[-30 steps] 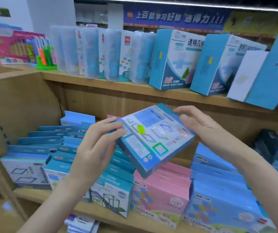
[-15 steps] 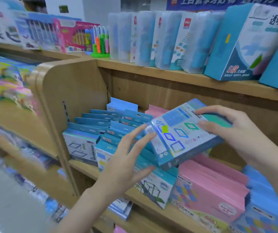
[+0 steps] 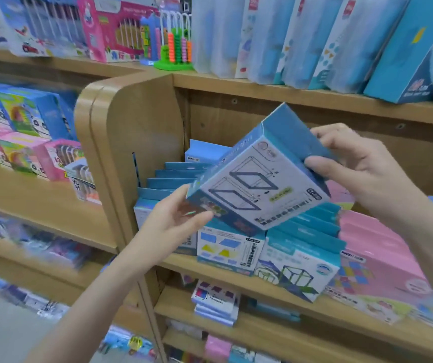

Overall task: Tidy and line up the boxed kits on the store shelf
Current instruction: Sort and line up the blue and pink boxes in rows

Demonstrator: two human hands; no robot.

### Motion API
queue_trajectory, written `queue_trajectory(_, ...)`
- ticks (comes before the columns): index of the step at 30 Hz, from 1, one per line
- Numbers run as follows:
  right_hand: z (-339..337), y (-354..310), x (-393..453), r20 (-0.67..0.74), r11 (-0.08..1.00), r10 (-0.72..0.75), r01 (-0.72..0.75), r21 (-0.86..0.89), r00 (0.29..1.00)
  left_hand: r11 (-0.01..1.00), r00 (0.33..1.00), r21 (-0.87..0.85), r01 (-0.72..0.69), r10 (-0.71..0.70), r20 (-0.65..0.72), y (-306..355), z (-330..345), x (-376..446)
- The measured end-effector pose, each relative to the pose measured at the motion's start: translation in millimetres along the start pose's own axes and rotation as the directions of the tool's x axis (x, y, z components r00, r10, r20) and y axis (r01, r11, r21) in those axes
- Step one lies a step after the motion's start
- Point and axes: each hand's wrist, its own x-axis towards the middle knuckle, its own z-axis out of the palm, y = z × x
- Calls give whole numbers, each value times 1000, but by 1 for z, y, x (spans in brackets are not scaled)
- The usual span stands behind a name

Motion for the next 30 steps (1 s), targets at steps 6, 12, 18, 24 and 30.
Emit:
queue_trajectory(6,73,-15,15,73,975,-81,94,-200,994,874,905,473,112,107,-411,-52,-74,-49)
queue_trajectory(12,191,0,26,67,805,-226,225,-548,972,890,873,367,270,-65,-484,-71,-93,-81)
queue_trajectory(18,218,21,30,141,524,-306,290,-801,942,784,943,527,328,-241,-229,-87,-65,-78)
queue_trajectory(24,220,27,36,79,523,-219,185,-832,973,794,933,491,358,-328,-150,-93,-56,-73)
queue_trajectory(30,220,28,40,51,481,-161,123,-868,986,793,940,520,318,-336,-62,-94,-53,-70)
